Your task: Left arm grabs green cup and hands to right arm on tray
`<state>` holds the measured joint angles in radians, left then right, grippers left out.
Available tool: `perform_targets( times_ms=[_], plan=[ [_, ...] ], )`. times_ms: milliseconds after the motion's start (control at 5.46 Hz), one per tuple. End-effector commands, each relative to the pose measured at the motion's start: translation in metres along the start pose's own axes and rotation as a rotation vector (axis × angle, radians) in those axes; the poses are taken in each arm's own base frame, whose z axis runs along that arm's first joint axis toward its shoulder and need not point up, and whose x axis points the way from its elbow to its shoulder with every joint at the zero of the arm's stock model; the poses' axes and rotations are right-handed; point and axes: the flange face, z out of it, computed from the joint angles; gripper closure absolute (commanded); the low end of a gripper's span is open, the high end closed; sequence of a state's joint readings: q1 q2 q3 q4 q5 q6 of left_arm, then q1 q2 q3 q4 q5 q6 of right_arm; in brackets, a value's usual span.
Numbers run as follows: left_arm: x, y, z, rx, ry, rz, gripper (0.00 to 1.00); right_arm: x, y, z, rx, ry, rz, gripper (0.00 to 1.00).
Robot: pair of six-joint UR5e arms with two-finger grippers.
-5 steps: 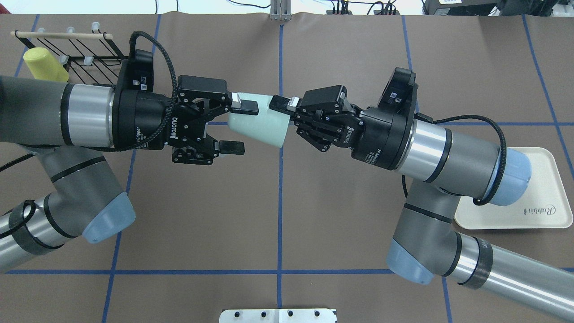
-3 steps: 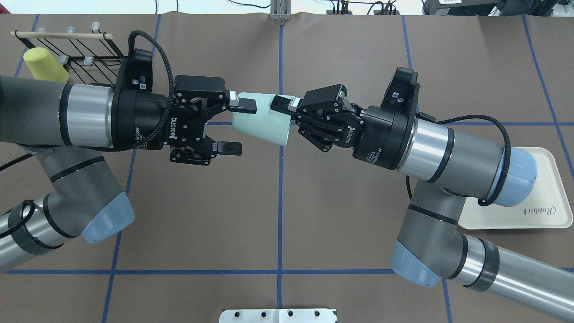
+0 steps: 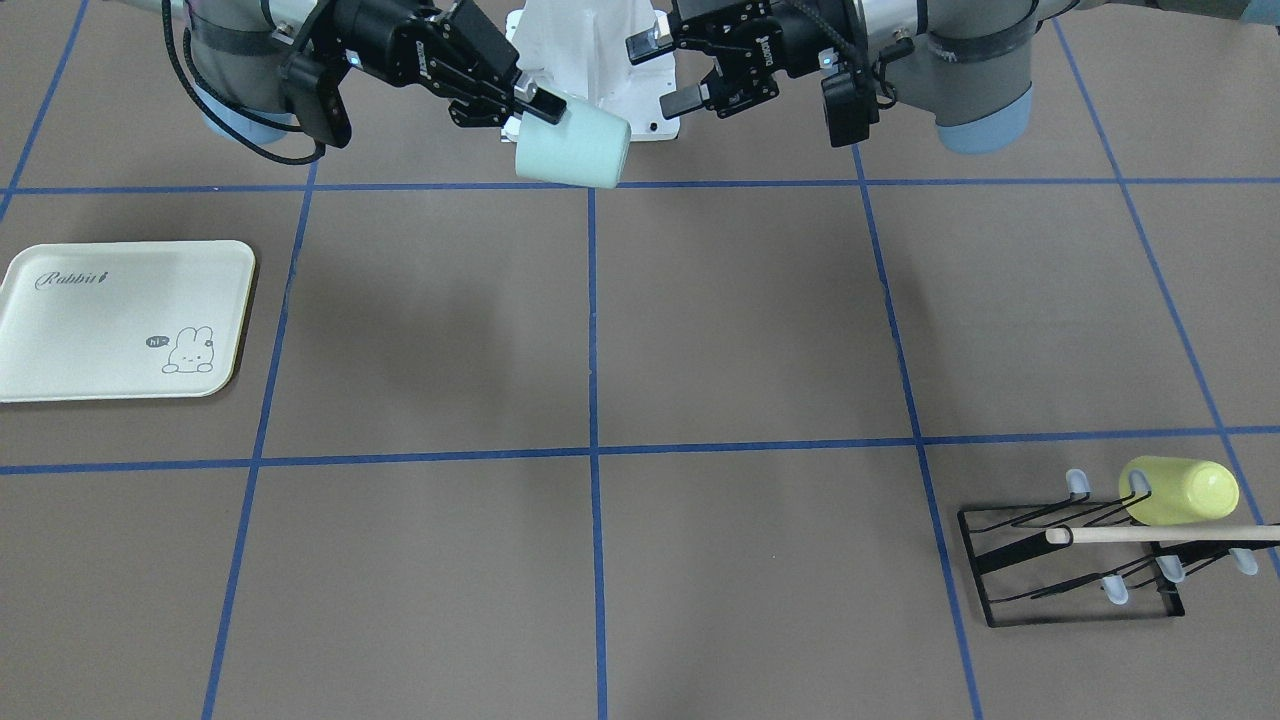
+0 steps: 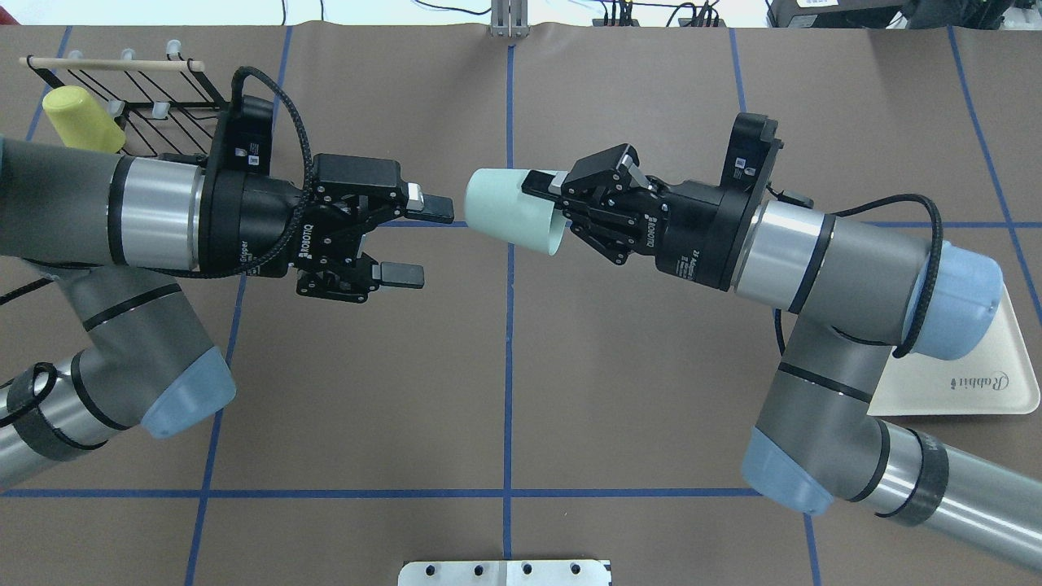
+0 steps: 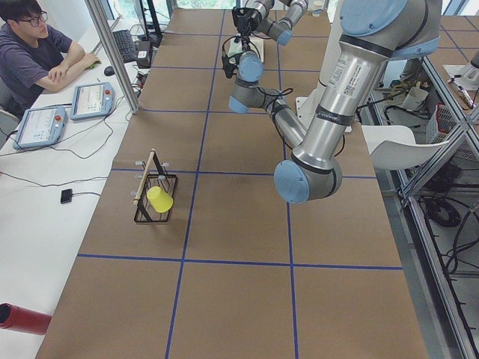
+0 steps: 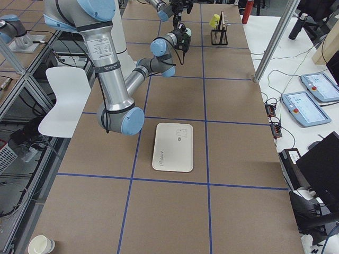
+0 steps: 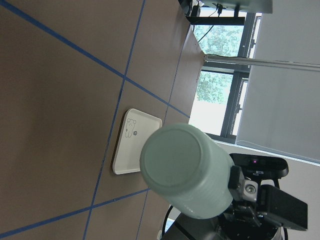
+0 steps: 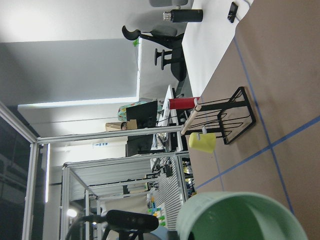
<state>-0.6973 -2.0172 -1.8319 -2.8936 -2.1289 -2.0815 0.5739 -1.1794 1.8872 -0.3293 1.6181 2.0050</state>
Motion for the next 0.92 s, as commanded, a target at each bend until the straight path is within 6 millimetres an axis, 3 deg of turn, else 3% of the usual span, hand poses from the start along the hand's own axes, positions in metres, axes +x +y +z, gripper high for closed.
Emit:
perform_targets(
  times_ms=[0,183,366,549,732],
  plan=[
    [-0.024,-0.014,-0.002,0.033,-0.058,0.042,0.00,-0.010,-0.065,-0.001,0.107,0.338,-0.043,1.00],
    [-0.034,-0.037,-0.013,0.102,-0.145,0.057,0.00,-0.009,-0.087,-0.009,0.145,0.516,-0.107,1.00],
    [-0.032,-0.066,-0.024,0.157,-0.297,0.091,0.00,0.010,-0.106,-0.008,0.198,0.720,-0.151,1.00],
    [-0.035,-0.088,-0.041,0.186,-0.404,0.149,0.00,0.026,-0.115,-0.012,0.211,0.917,-0.211,1.00],
    [-0.056,-0.110,-0.069,0.216,-0.521,0.235,0.00,0.032,-0.119,-0.026,0.193,1.086,-0.277,1.00]
  ],
)
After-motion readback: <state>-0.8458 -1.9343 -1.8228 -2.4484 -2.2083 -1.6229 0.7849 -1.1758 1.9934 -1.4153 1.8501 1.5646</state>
